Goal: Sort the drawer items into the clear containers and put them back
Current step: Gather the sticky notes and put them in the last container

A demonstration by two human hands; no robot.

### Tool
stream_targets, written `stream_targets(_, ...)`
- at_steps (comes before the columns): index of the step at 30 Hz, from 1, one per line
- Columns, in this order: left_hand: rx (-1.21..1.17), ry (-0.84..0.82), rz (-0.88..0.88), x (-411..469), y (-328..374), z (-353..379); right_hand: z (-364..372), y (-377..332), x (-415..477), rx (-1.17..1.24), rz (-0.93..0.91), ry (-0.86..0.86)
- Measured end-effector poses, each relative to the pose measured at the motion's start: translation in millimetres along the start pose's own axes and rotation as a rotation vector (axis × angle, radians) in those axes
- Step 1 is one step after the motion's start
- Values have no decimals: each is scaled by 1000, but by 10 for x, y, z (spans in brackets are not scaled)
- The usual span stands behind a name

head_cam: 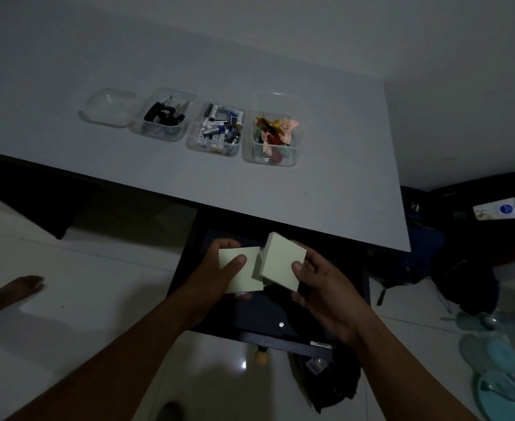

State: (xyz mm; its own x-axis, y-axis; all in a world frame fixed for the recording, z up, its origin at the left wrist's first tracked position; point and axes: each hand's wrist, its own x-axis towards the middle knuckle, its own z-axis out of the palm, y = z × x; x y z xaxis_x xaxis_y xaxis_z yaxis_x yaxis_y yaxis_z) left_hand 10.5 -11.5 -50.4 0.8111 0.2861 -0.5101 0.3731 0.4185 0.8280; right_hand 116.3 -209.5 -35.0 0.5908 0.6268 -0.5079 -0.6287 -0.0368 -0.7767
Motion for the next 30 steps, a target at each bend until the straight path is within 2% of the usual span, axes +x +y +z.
stream_targets(4, -10, 34, -13, -5, 5, 7, 37, -12, 10, 75, -26, -35)
stream_targets(9, -111, 69, -151, -48, 118, 72, 171, 93, 74, -286, -89, 32)
stream_targets(14, -34, 18, -62, -216, 137, 96, 424, 33, 120, -405, -191, 89)
stream_targets(20, -26, 27, -44, -314, 210, -15, 548, -16, 103, -393, -111, 102)
stream_targets(22, -28, 36, -42, -321, 237, -50, 550, -94, 97, -539, -91, 150)
stream_targets(24, -65, 49, -39, -334, 282, -50, 580, -120, 96, -648, -62, 105)
stream_targets(26, -91, 60, -33, -338, 316, -35, 664, -117, 79, -599, -41, 48)
stream_targets(30, -143, 79, -78, -393, 430, -51, 836, -212, 75, -559, -74, 49)
